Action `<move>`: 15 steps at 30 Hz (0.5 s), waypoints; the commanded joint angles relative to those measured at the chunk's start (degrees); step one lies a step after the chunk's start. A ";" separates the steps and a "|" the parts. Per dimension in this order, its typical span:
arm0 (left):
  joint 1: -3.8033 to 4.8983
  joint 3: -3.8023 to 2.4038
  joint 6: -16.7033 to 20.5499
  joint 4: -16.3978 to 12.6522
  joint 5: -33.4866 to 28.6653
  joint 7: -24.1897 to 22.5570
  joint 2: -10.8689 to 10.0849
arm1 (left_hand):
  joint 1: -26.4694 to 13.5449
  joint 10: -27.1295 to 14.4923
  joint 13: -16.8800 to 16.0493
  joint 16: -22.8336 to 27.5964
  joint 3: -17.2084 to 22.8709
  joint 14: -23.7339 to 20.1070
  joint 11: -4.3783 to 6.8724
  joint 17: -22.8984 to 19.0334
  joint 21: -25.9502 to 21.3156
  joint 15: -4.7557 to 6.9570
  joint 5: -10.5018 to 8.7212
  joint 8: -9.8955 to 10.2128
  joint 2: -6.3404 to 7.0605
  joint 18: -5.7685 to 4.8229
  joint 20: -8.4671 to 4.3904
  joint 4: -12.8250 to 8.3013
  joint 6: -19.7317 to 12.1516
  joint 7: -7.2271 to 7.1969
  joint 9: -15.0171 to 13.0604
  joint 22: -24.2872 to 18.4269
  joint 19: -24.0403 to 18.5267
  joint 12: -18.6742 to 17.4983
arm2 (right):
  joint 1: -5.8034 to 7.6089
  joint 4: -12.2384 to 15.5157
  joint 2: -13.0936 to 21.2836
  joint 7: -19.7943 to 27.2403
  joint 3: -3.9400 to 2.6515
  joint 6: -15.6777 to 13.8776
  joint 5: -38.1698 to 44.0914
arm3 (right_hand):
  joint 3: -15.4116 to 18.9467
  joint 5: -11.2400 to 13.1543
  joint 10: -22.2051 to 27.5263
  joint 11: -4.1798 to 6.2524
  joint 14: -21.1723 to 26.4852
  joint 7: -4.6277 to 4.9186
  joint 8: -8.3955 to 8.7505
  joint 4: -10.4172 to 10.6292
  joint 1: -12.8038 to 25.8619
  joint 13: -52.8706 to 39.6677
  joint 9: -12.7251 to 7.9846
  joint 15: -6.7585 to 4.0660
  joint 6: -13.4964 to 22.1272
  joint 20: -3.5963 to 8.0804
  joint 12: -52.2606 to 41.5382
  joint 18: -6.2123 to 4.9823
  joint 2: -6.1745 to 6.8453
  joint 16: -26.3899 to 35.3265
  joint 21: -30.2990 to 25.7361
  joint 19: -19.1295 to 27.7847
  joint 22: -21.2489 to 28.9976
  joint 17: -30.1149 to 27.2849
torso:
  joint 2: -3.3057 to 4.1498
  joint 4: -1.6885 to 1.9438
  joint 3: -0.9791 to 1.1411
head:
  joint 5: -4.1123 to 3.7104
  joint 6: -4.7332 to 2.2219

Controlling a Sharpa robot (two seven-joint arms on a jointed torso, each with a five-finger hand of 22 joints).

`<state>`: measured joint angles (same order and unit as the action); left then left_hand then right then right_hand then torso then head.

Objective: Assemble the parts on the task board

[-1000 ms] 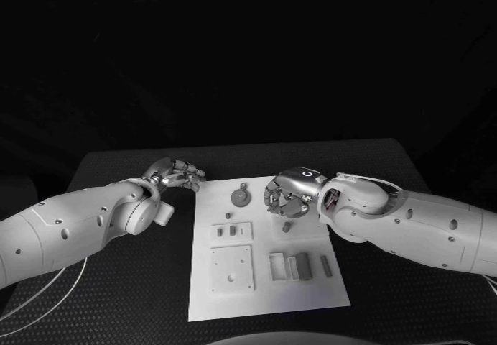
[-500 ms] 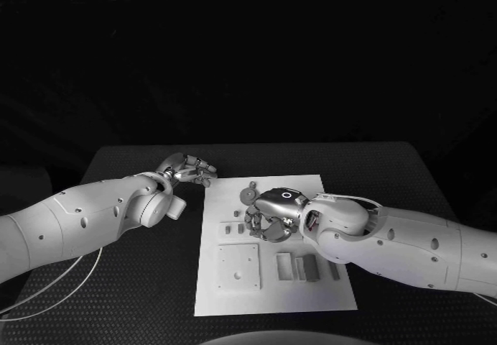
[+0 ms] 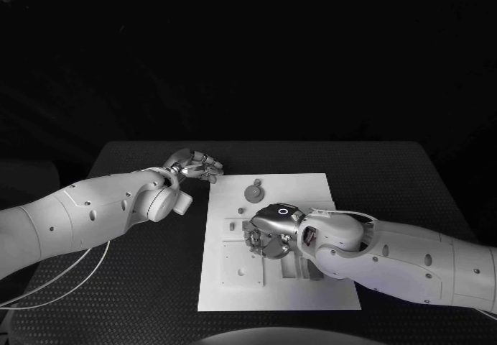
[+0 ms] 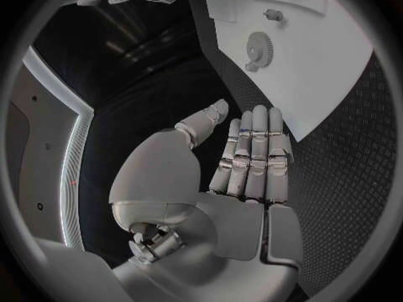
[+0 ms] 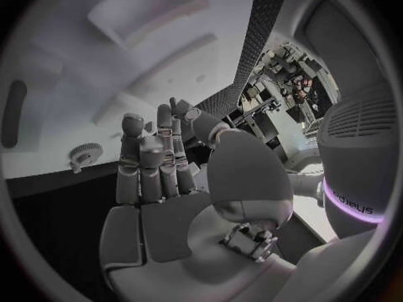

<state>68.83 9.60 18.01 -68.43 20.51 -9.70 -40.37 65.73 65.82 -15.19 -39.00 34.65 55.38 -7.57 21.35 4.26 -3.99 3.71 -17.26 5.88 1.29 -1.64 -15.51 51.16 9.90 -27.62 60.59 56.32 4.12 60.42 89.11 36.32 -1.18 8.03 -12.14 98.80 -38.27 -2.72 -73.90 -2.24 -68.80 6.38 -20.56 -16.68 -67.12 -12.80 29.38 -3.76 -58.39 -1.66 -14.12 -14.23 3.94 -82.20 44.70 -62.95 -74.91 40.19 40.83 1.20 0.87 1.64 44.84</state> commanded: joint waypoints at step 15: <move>0.16 -0.04 -0.32 -0.10 -0.44 -0.73 0.24 | -0.43 0.23 -0.02 0.35 -0.34 0.41 0.20 0.23 -0.24 -0.17 0.03 -0.35 0.14 0.34 0.14 0.11 -0.46 -0.10 0.09 -0.13 0.46 0.13 | -0.87 -0.82 -0.60 0.45 0.35 1.52 3.88 | -0.20 -0.18 -0.59 0.04 -0.05 -0.01 -0.15 -0.06 -0.06 0.05 0.07 -0.30 -0.38 0.51 0.35 -0.77 -0.76 0.33 -0.43 0.05 -0.82 0.11 | 0.02 -0.11 0.02 | 0.70 0.50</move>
<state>68.84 9.60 17.98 -68.40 20.45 -9.72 -40.24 65.73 65.82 -15.20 -39.00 34.65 55.38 -7.57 21.53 4.26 -4.00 3.71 -17.25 5.88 1.29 -1.43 -15.51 51.16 9.90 -27.63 60.54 56.53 4.12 59.63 88.30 35.81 -1.10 8.35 -11.64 101.10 -38.25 -2.67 -74.12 -2.02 -68.72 6.47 -20.47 -16.70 -67.30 -12.80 29.33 -3.67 -58.47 -1.55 -14.12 -14.23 3.76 -82.20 44.49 -62.80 -74.91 40.23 40.82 1.13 0.91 2.30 45.25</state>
